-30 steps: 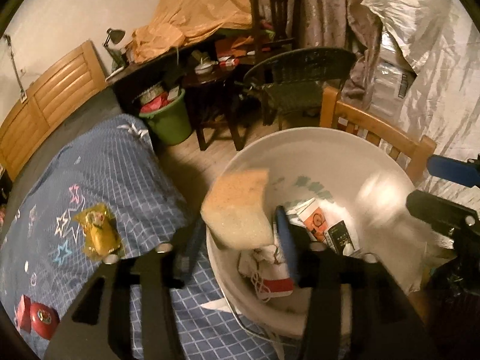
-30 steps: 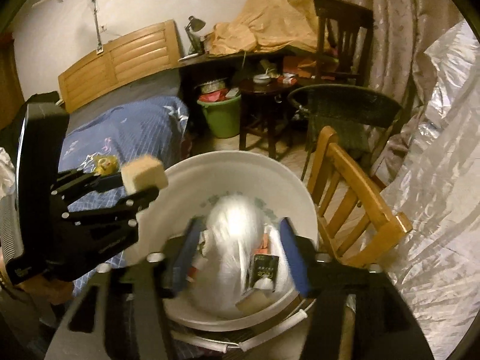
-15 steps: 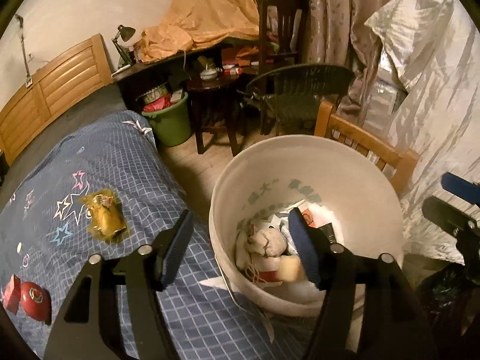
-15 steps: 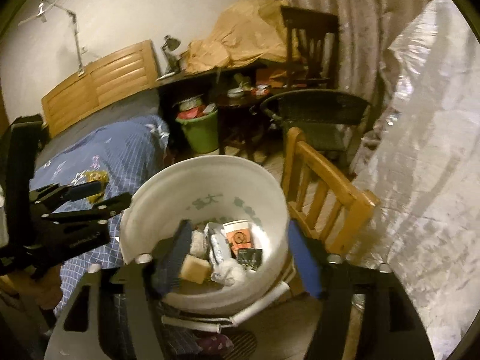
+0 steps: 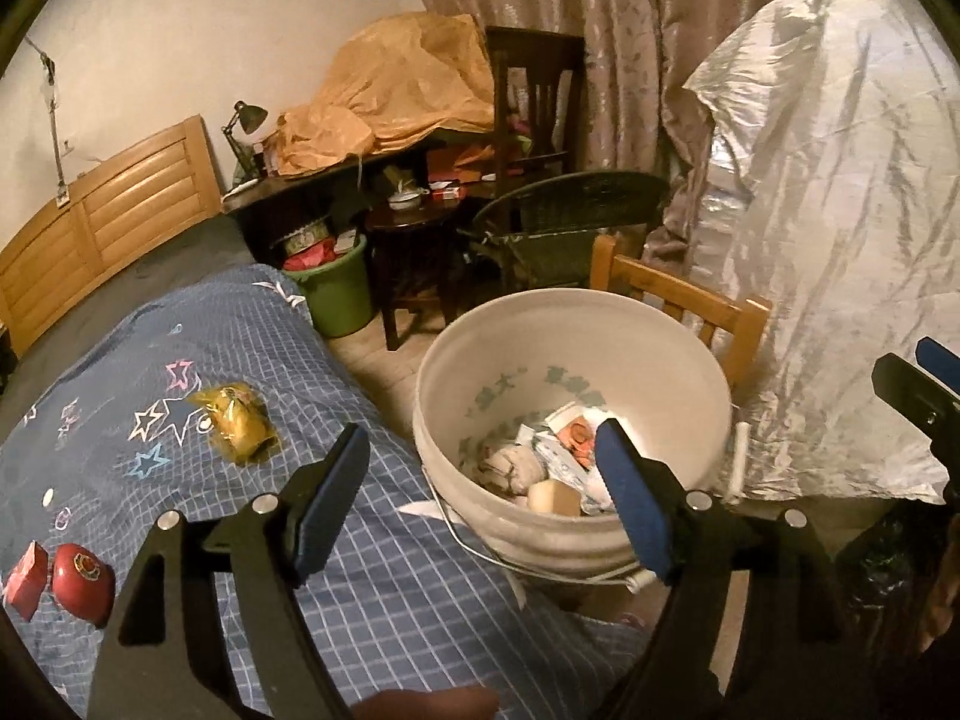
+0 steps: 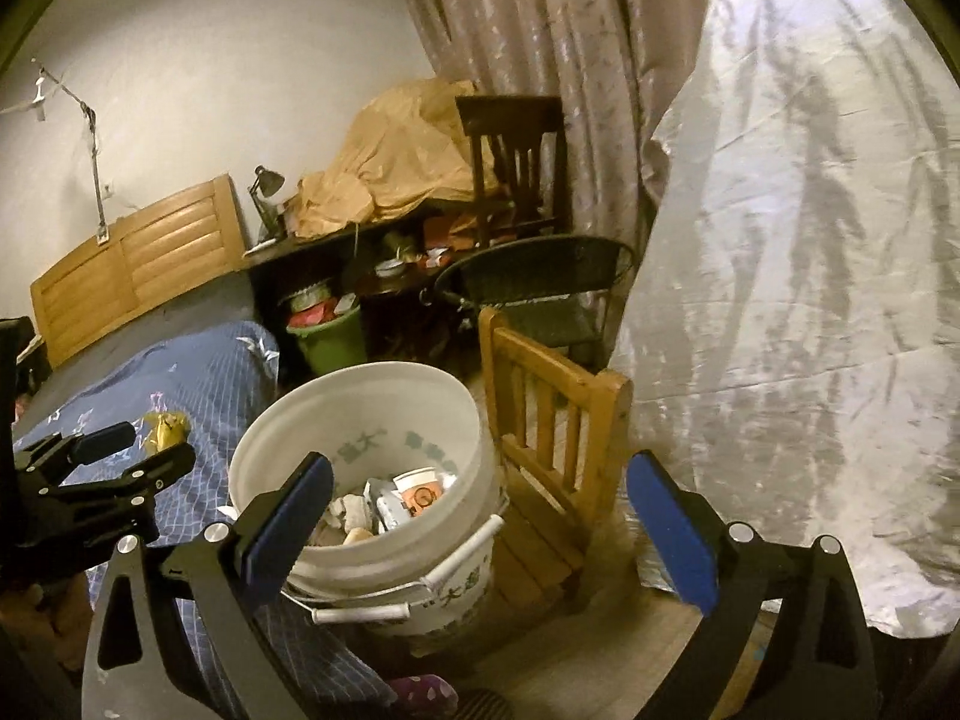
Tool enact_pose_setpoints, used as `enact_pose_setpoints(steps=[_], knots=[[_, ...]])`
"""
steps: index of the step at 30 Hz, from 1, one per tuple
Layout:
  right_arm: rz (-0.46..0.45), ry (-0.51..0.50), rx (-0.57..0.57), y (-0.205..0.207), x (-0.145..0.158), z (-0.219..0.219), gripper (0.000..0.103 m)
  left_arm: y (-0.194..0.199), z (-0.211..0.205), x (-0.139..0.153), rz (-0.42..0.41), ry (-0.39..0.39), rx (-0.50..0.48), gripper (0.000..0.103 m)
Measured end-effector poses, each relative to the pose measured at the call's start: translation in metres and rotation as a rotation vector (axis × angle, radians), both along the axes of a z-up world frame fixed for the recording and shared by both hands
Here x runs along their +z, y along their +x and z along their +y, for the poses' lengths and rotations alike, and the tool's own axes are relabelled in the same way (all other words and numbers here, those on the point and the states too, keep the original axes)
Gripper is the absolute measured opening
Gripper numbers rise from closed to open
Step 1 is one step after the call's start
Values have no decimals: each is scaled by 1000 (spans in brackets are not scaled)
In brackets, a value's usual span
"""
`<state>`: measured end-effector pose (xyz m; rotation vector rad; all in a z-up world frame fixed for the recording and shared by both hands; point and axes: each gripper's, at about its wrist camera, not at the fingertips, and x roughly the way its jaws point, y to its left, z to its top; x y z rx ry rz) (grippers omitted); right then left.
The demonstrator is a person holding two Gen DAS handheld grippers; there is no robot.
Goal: Collect trash
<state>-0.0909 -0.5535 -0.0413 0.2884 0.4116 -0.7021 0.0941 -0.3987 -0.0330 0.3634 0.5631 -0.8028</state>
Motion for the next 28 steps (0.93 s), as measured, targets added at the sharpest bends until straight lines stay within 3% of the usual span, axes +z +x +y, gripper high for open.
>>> enact_pose_setpoints(steps=[7,21,28], knots=[[-8,-17,-3,-14,1,14,98,-7,9,0,70,-40,-47,84],[-21,-36,-22,-29,4,26,98,-29,22,-1,-8,-42,-57,84],[-24,-49,-26,-34,7,32,98,-25,29,-3,22,-33,-47,84]])
